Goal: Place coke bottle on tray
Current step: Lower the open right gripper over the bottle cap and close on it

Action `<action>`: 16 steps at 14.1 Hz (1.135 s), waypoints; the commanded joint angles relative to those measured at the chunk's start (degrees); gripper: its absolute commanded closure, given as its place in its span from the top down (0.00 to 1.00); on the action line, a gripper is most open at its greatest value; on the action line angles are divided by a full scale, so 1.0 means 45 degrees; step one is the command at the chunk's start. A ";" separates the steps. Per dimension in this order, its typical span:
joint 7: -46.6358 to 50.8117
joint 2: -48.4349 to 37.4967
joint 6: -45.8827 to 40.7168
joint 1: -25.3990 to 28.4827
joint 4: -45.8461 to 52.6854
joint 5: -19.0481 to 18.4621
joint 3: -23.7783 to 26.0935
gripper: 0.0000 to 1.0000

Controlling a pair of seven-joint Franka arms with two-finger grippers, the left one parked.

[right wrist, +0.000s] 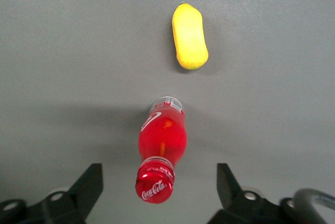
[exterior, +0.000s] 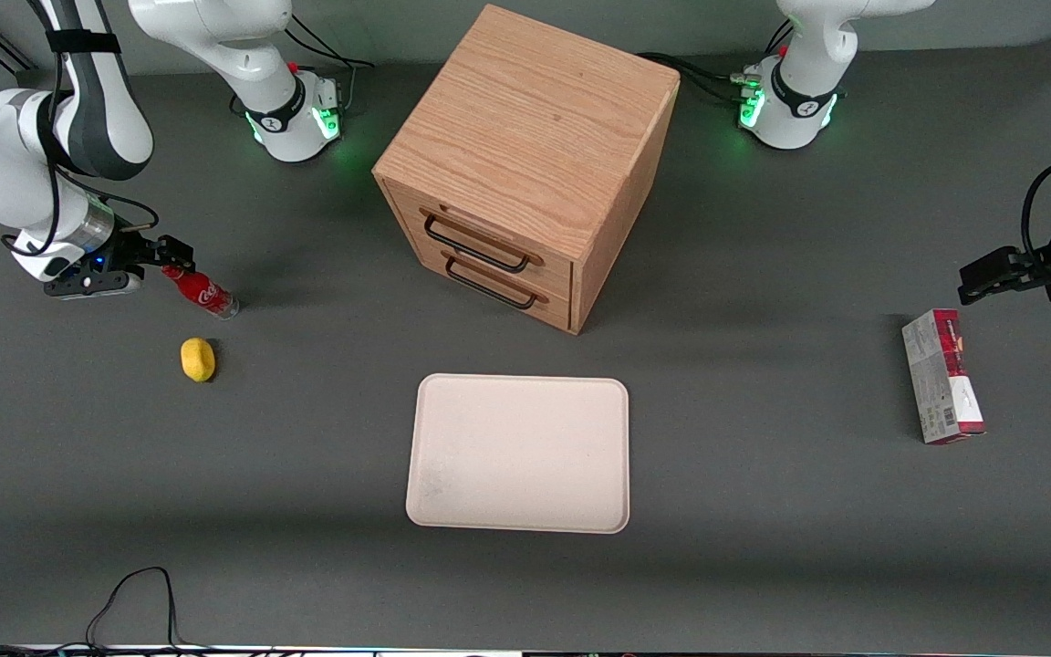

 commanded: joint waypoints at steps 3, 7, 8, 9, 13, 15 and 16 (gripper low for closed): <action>-0.0241 -0.0080 0.0192 0.0155 -0.0101 -0.0232 -0.0125 0.00; -0.0241 -0.0061 0.0172 0.0155 -0.0101 -0.0232 -0.0144 0.00; -0.0241 -0.0080 0.0153 0.0155 -0.0081 -0.0232 -0.0125 0.00; -0.0221 -0.0100 0.0114 0.0155 -0.0081 -0.0213 -0.0125 0.00; 0.0013 -0.0314 -0.0857 0.0155 0.0559 -0.0212 0.0205 0.00; -0.0006 -0.0315 -0.2942 0.0174 0.2273 -0.0193 0.0305 0.00; -0.0006 -0.0296 -0.4132 0.0175 0.3326 -0.0193 0.0498 0.00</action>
